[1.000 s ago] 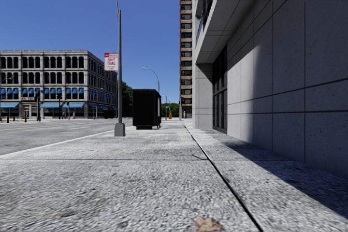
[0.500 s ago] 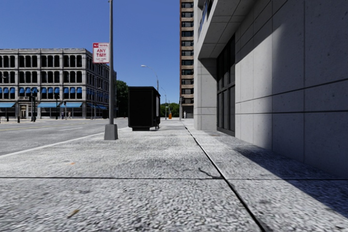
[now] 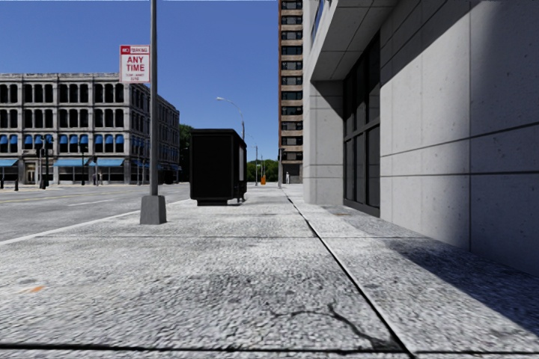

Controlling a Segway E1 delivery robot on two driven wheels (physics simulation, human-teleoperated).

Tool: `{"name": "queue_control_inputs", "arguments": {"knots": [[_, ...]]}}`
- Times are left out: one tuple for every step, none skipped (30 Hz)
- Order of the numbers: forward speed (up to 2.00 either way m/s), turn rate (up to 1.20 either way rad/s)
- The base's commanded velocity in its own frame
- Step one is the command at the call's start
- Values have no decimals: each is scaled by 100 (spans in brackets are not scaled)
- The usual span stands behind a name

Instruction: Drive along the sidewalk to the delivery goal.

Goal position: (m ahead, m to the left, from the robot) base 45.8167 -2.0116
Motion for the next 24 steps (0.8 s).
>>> {"name": "queue_control_inputs", "arguments": {"knots": [[200, 0], [200, 0], [200, 0], [200, 0], [200, 0], [200, 0], [200, 0], [200, 0], [200, 0], [200, 0], [200, 0], [200, 0], [200, 0], [200, 0], [200, 0], [200, 0], [200, 0], [200, 0], [200, 0], [200, 0], [200, 0], [200, 0], [200, 0], [200, 0]]}}
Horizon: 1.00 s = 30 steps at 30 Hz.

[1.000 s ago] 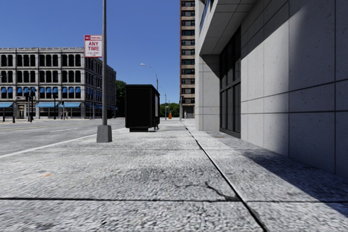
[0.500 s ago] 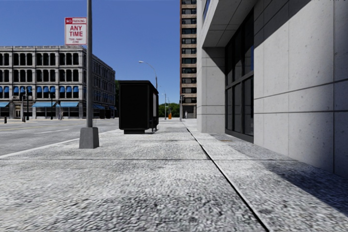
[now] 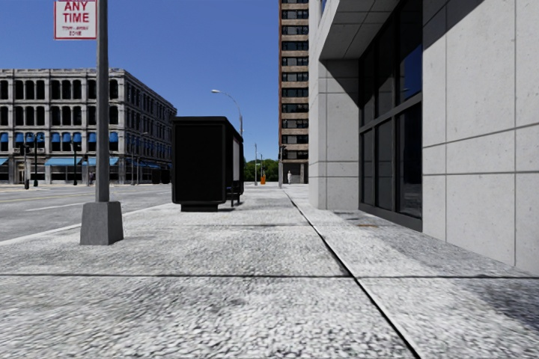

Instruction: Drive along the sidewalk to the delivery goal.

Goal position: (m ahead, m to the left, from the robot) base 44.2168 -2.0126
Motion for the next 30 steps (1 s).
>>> {"name": "queue_control_inputs", "arguments": {"knots": [[200, 0], [200, 0], [200, 0], [200, 0], [200, 0], [200, 0], [200, 0], [200, 0], [200, 0], [200, 0], [200, 0], [200, 0], [200, 0], [200, 0], [200, 0], [200, 0], [200, 0], [200, 0], [200, 0], [200, 0], [200, 0], [200, 0], [200, 0], [200, 0], [200, 0], [200, 0], [200, 0], [200, 0], [200, 0], [200, 0]]}}
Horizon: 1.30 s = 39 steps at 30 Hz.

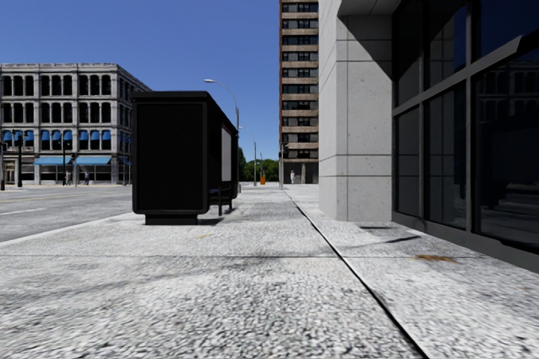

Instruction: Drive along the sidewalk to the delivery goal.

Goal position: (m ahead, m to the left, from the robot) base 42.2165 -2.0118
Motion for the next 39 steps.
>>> {"name": "queue_control_inputs", "arguments": {"knots": [[200, 0], [200, 0], [200, 0], [200, 0], [200, 0], [200, 0], [200, 0], [200, 0], [200, 0], [200, 0], [200, 0], [200, 0], [200, 0], [200, 0], [200, 0], [200, 0], [200, 0], [200, 0], [200, 0], [200, 0], [200, 0], [200, 0], [200, 0], [200, 0], [200, 0], [200, 0], [200, 0], [200, 0], [200, 0], [200, 0], [200, 0], [200, 0], [200, 0], [200, 0], [200, 0], [200, 0], [200, 0], [200, 0], [200, 0]]}}
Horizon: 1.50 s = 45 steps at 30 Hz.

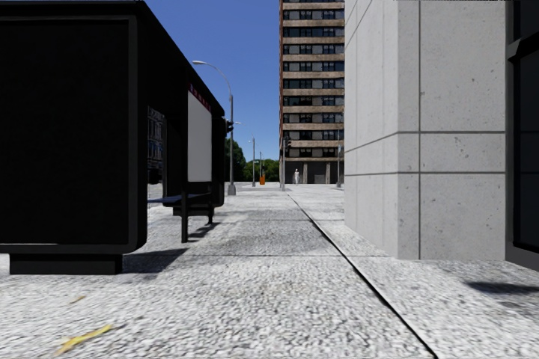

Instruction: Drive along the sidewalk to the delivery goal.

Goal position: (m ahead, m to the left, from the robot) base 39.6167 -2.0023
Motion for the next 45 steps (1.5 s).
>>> {"name": "queue_control_inputs", "arguments": {"knots": [[200, 0], [200, 0], [200, 0], [200, 0], [200, 0], [200, 0], [200, 0], [200, 0], [200, 0], [200, 0], [200, 0], [200, 0], [200, 0], [200, 0], [200, 0], [200, 0], [200, 0], [200, 0], [200, 0], [200, 0], [200, 0], [200, 0], [200, 0], [200, 0], [200, 0], [200, 0], [200, 0], [200, 0], [200, 0], [200, 0], [200, 0], [200, 0], [200, 0], [200, 0], [200, 0], [200, 0], [200, 0], [200, 0], [200, 0], [200, 0], [200, 0], [200, 0], [200, 0], [200, 0], [200, 0]]}}
